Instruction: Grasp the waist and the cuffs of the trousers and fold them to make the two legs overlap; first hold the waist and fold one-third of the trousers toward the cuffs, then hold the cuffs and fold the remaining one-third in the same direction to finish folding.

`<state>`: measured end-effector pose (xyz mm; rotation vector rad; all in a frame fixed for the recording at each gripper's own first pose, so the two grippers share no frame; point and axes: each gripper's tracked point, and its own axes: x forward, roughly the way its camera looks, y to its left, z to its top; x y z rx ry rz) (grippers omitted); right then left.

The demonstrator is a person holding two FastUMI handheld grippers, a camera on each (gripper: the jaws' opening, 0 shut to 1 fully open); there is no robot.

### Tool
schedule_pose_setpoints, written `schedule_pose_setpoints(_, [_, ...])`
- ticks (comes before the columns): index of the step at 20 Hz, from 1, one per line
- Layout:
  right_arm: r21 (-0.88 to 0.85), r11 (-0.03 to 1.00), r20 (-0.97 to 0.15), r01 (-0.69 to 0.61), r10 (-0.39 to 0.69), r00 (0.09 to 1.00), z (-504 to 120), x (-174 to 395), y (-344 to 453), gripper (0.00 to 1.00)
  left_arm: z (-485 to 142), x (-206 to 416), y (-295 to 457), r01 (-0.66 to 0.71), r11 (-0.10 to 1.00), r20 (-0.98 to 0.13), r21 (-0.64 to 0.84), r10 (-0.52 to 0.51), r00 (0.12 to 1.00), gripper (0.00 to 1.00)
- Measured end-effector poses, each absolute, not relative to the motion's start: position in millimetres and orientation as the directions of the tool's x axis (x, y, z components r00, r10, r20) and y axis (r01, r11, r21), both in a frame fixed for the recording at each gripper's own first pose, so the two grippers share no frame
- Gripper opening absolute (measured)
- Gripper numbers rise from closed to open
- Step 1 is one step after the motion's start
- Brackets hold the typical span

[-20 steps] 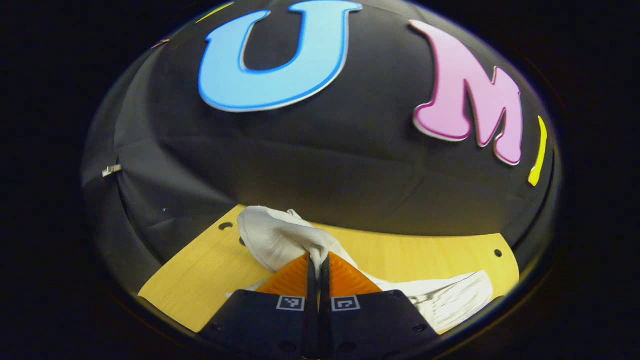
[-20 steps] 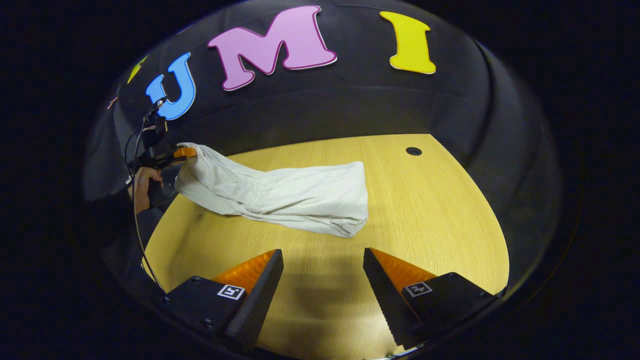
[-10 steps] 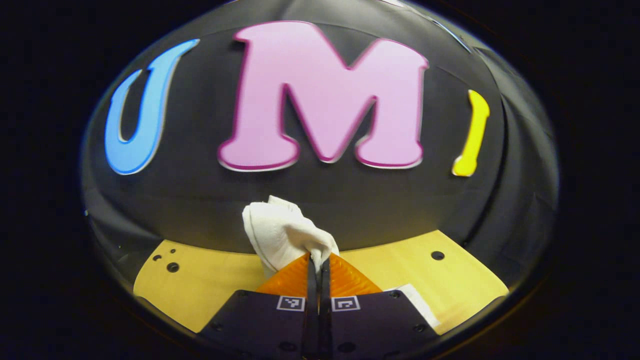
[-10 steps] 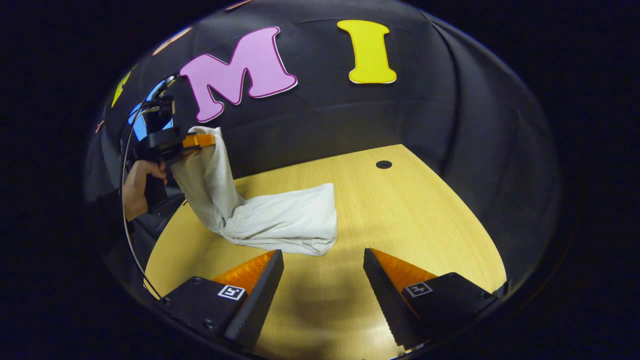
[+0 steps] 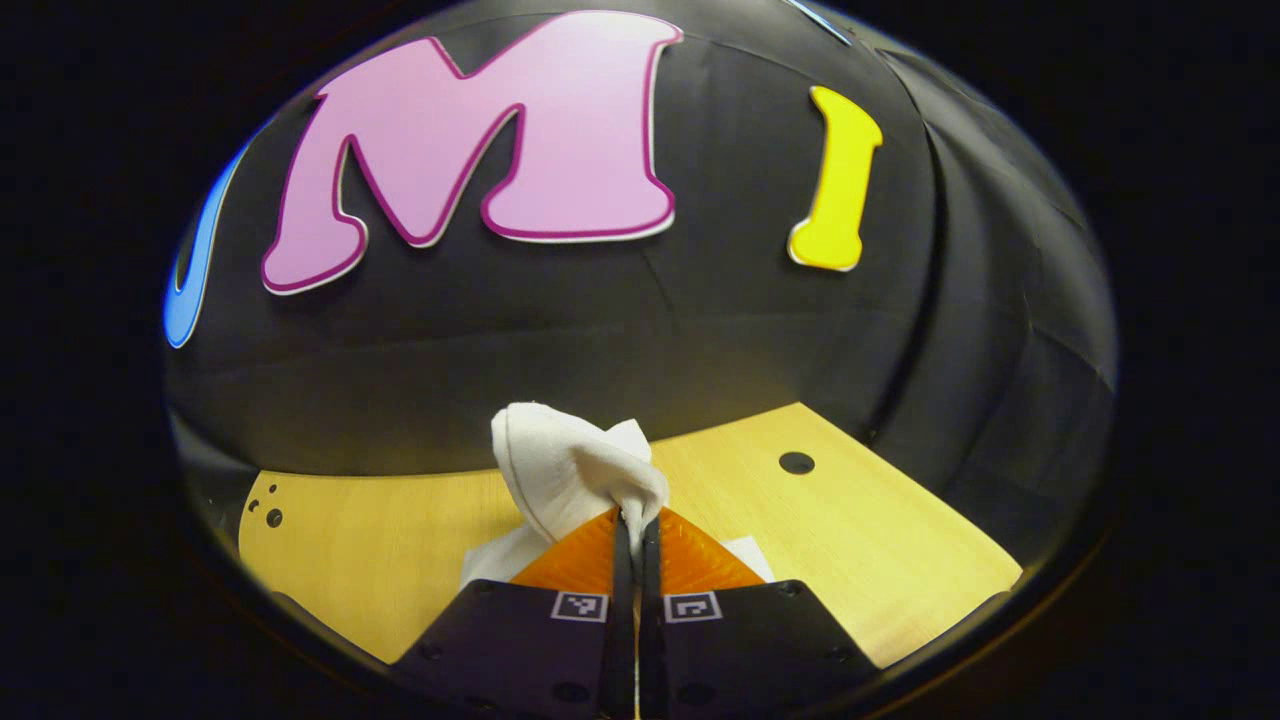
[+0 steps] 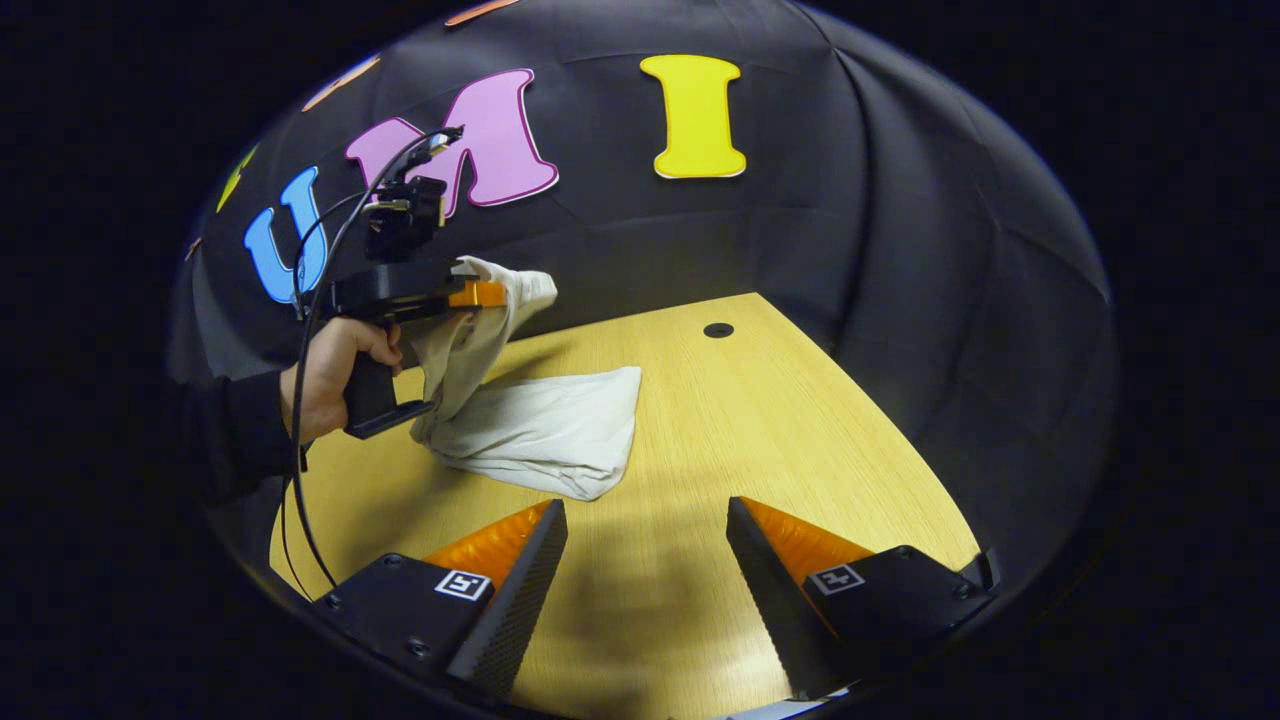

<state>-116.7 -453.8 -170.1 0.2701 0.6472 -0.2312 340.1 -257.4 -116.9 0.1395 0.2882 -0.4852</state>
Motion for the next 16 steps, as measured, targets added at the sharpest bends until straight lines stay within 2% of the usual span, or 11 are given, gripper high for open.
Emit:
schedule_pose_setpoints(4, [0.18, 0.928, -0.618, 0.326, -0.152, 0.771, -168, -121, -454, 0.99, -145, 309, -263, 0.51, 0.857, -0.36, 0.078, -0.453, 0.816, 0.13])
schedule_pose_setpoints(5, [0.17, 0.928, -0.613, 0.331, -0.163, 0.773, -166, -124, -455, 0.99, -147, 299, -263, 0.522, 0.851, -0.363, 0.06, -0.468, 0.805, 0.17])
schedule_pose_setpoints(6, [0.165, 0.929, -0.608, 0.332, -0.169, 0.776, -163, -125, -455, 0.99, -146, 289, -262, 0.533, 0.845, -0.362, 0.039, -0.485, 0.796, 0.24])
schedule_pose_setpoints(9, [0.147, 0.933, -0.594, 0.327, -0.181, 0.784, -152, -135, -450, 0.99, -134, 259, -247, 0.557, 0.829, -0.335, -0.044, -0.537, 0.774, 0.56])
schedule_pose_setpoints(12, [0.124, 0.939, -0.568, 0.32, -0.197, 0.799, -132, -142, -442, 0.99, -106, 225, -203, 0.541, 0.838, -0.277, -0.072, -0.538, 0.797, 0.99])
schedule_pose_setpoints(16, [0.116, 0.952, -0.52, 0.282, -0.183, 0.834, -98, -145, -414, 0.99, -66, 165, -120, 0.487, 0.872, -0.179, -0.056, -0.489, 0.854, 0.98])
